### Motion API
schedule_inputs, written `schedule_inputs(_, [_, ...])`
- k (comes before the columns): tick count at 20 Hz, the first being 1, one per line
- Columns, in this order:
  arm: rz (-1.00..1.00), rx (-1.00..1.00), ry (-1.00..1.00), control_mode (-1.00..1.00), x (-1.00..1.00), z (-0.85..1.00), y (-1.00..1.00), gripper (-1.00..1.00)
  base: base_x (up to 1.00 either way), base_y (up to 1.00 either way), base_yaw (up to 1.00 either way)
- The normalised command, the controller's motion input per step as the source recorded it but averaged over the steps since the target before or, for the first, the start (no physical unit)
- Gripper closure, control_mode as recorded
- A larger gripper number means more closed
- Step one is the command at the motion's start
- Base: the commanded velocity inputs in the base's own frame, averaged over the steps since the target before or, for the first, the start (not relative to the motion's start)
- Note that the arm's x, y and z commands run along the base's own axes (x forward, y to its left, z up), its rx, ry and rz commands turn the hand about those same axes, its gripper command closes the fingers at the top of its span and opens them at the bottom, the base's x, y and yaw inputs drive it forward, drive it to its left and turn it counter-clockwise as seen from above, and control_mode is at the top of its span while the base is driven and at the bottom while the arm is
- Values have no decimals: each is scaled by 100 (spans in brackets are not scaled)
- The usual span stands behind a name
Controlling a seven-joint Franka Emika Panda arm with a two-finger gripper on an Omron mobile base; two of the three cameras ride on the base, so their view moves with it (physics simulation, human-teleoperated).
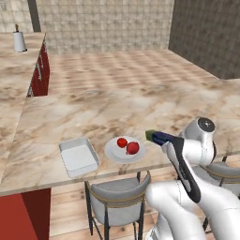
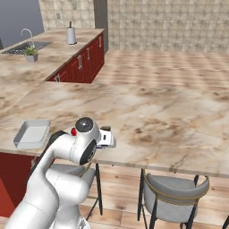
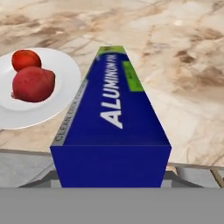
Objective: Retrieve the tupperware and aluminum foil from the cabinet and place them on the dining counter near the plate with tomato and onion to prepare for storing leftovers.
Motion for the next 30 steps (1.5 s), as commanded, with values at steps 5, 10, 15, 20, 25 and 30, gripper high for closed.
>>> schedule_inputs(5, [7, 1, 0, -100, 49, -43, -3, 100, 0, 0, 0])
schedule_inputs(10, [9, 0, 6, -100, 59, -51, 5, -100, 0, 0, 0])
schedule_inputs(15, [6, 0, 6, -100, 64, -55, 7, -100, 0, 0, 0])
schedule_inputs(20, [2, 0, 1, -100, 44, -41, -2, -100, 0, 0, 0])
schedule_inputs(25, [1, 0, -1, -100, 0, 28, -3, -100, 0, 0, 0])
schedule_inputs(30, [10, -5, -15, -100, -32, 98, 0, -100, 0, 0, 0])
